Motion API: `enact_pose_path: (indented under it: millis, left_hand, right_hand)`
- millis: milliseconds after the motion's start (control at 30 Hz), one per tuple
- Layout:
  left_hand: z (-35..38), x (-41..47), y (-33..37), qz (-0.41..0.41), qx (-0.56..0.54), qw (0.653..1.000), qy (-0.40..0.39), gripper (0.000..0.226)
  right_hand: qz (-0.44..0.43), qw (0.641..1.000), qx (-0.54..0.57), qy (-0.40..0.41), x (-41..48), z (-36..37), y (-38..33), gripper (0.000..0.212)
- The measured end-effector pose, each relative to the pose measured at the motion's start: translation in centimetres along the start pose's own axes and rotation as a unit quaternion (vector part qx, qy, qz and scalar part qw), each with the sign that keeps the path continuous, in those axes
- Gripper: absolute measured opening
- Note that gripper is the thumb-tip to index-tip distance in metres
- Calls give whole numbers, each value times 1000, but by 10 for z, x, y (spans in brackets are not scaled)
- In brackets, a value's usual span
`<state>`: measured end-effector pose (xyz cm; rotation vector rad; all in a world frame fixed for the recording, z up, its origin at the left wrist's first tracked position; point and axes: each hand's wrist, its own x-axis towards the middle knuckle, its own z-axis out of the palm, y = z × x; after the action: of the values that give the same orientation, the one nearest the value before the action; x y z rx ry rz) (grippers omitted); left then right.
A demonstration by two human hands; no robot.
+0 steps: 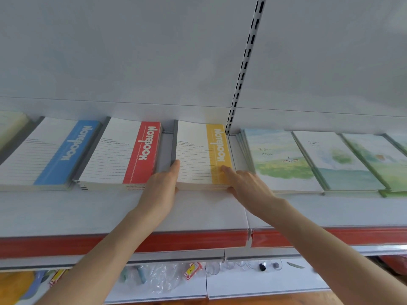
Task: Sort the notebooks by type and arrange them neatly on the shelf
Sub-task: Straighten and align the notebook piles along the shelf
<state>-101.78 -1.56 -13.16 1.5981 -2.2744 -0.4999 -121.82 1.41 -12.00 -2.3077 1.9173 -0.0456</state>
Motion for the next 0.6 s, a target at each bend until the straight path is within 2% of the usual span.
enact_pose_path:
  millis: [167, 333, 600]
  left_hand:
    - [-2, -1, 1, -7, -8, 1000, 0, 62]
    - [-6, -3, 4, -11, -28, 1000, 6, 62]
    - [-11, -3, 6, -8, -39, 999, 11, 57]
  right_hand:
    - [4, 1000, 2, -8, -1, -1, 0, 49]
    - [46, 995, 79, -31, -1, -10, 0, 51]
    - [70, 990, 120, -36, 1, -15, -2, 47]
